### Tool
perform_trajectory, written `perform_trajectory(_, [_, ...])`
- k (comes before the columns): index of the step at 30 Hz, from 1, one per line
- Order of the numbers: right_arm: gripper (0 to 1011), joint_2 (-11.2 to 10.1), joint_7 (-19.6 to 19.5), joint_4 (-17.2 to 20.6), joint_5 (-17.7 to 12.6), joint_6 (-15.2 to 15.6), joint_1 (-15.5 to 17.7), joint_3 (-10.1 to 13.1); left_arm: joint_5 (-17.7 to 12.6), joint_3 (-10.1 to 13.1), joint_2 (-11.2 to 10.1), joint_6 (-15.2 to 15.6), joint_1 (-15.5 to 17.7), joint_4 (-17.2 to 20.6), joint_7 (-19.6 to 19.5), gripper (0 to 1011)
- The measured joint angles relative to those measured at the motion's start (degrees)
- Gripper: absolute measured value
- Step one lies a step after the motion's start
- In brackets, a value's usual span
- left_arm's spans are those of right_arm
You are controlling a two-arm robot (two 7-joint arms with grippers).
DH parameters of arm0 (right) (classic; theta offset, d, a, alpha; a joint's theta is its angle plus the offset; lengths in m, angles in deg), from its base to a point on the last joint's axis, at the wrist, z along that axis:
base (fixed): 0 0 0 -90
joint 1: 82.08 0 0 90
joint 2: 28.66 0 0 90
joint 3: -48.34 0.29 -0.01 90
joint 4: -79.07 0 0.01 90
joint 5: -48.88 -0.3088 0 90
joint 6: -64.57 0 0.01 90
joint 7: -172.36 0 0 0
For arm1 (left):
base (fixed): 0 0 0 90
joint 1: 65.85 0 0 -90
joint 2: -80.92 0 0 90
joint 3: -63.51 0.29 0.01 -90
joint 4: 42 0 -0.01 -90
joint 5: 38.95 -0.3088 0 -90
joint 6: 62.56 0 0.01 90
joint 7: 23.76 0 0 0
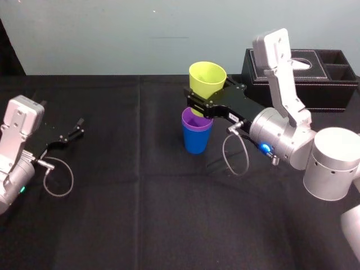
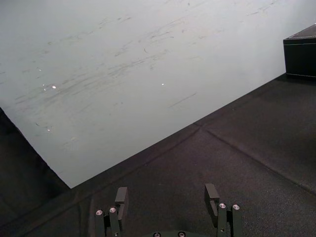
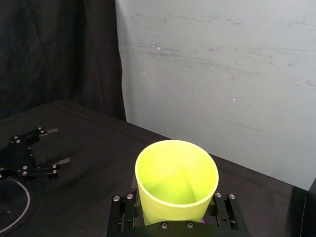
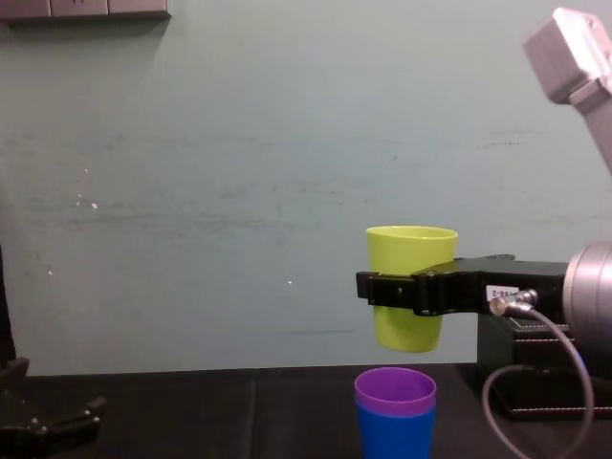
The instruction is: Stack the three plastic cups sequentially using one hand.
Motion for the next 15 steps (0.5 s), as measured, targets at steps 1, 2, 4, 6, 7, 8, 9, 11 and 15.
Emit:
perform_trajectory(1, [724, 0.1, 0.0, -0.4, 0.0, -0.1, -0.2, -0.1, 0.0, 0.0, 0.0, 0.0, 0.0, 0.0, 0.0, 1011])
perform_trajectory(2, [724, 0.3, 0.0, -1.1, 0.1, -0.5, -0.6, -0.3, 0.0, 0.0, 0.0, 0.0, 0.0, 0.0, 0.0, 1011])
perform_trajectory(4, [726, 0.4, 0.1, -1.8, 0.1, -0.9, -1.0, -0.5, 0.0, 0.0, 0.0, 0.0, 0.0, 0.0, 0.0, 1011])
perform_trajectory(6, [726, 0.5, 0.2, -2.7, 0.2, -1.5, -1.5, -0.8, 0.0, 0.0, 0.0, 0.0, 0.0, 0.0, 0.0, 1012])
perform_trajectory(7, [726, 0.6, 0.3, -3.1, 0.3, -1.7, -1.6, -0.9, 0.0, 0.0, 0.0, 0.0, 0.0, 0.0, 0.0, 1011])
perform_trajectory(8, [726, 0.6, 0.3, -3.4, 0.3, -1.8, -1.7, -1.0, 0.0, 0.0, 0.0, 0.0, 0.0, 0.0, 0.0, 1011])
perform_trajectory(9, [724, 0.7, 0.3, -4.0, 0.5, -2.2, -2.0, -1.2, 0.0, 0.0, 0.0, 0.0, 0.0, 0.0, 0.0, 1011])
perform_trajectory(11, [726, 0.9, 0.4, -4.9, 0.7, -2.7, -2.3, -1.4, 0.0, 0.0, 0.0, 0.0, 0.0, 0.0, 0.0, 1011])
perform_trajectory(15, [726, 1.1, 0.7, -6.3, 1.0, -3.5, -2.8, -1.7, 0.0, 0.0, 0.0, 0.0, 0.0, 0.0, 0.0, 1011])
